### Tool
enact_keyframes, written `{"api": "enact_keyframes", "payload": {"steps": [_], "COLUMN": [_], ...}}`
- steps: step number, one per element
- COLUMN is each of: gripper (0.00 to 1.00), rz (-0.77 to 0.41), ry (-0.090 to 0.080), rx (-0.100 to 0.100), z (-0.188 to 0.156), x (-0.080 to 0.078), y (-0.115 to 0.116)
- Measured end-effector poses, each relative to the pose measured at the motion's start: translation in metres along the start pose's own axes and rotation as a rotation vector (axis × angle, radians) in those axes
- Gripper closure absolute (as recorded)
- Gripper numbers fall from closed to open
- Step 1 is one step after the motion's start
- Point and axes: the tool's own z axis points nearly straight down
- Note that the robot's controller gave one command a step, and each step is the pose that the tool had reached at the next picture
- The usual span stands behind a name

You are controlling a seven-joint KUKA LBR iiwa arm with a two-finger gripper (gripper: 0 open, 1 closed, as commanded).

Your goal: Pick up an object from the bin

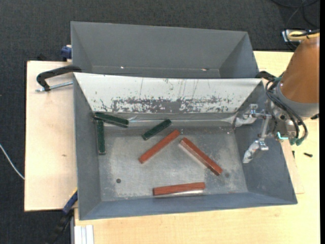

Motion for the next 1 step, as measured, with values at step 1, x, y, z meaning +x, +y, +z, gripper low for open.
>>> {"api": "enact_keyframes", "payload": {"steps": [1], "gripper": [0.0], "rz": [0.0], "ry": [-0.004], "rx": [0.001], "z": [-0.0021], "x": [-0.0006], "y": [0.0001]}}
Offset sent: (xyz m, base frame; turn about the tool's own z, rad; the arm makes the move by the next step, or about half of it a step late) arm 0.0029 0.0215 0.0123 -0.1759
